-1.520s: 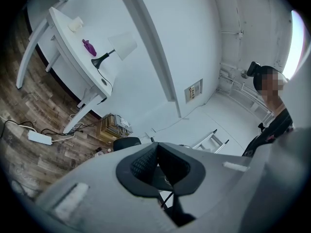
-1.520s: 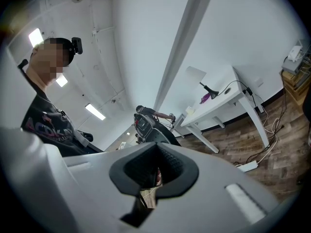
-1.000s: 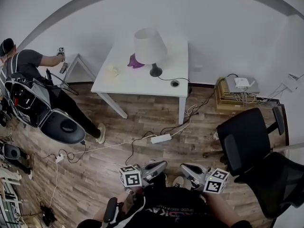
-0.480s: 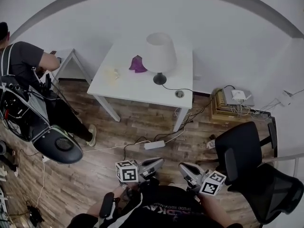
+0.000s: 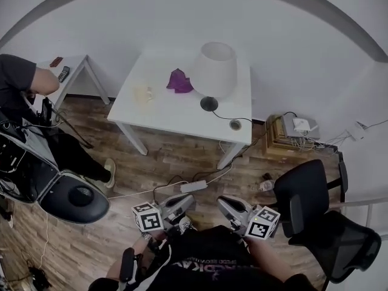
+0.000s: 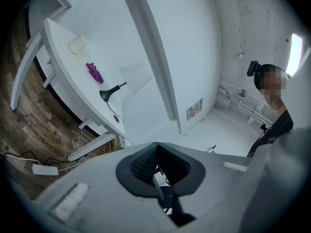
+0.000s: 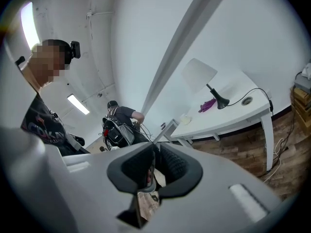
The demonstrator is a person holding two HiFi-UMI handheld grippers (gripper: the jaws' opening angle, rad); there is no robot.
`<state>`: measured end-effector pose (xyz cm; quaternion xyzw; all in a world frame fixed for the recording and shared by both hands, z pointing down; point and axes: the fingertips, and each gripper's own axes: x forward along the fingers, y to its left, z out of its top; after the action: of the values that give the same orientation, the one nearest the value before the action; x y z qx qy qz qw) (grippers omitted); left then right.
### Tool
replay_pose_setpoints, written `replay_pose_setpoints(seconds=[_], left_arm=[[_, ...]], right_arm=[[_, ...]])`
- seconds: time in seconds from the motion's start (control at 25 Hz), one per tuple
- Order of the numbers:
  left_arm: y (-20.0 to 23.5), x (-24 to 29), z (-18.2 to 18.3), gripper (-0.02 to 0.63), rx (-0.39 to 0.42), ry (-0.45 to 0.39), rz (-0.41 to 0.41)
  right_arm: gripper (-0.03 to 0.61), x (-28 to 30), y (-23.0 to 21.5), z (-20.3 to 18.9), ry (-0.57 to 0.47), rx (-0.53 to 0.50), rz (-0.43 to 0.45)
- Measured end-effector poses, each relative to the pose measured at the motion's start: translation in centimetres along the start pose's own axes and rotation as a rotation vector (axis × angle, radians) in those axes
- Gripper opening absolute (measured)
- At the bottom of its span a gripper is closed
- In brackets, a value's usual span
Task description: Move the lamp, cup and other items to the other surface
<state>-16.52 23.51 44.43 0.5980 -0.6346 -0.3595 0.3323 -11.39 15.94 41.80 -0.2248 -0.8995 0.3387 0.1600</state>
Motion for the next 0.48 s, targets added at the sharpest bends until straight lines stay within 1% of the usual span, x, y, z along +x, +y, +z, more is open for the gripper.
replay_pose_setpoints(seconds=[0.28,0.36,0.48], left_arm=[[1.9,-3.2,0.9,-0.002,-0.043,-0.085,0.061],[2.4,-3.8,1.1,-0.002,-0.048,-0.106,0.08],[2.8,-4.4,1.5,-0.002,-0.049,-0.139,0.11]], right_arm=[[0.063,3.2,-1.7,1.0,0.039,-0.025,-0.028],[0.066,4.0,-2.6,1.4,0.052,-0.051,-0.041],[0.074,4.7,-4.8,2.4,0.073,-0.119,-0.081]])
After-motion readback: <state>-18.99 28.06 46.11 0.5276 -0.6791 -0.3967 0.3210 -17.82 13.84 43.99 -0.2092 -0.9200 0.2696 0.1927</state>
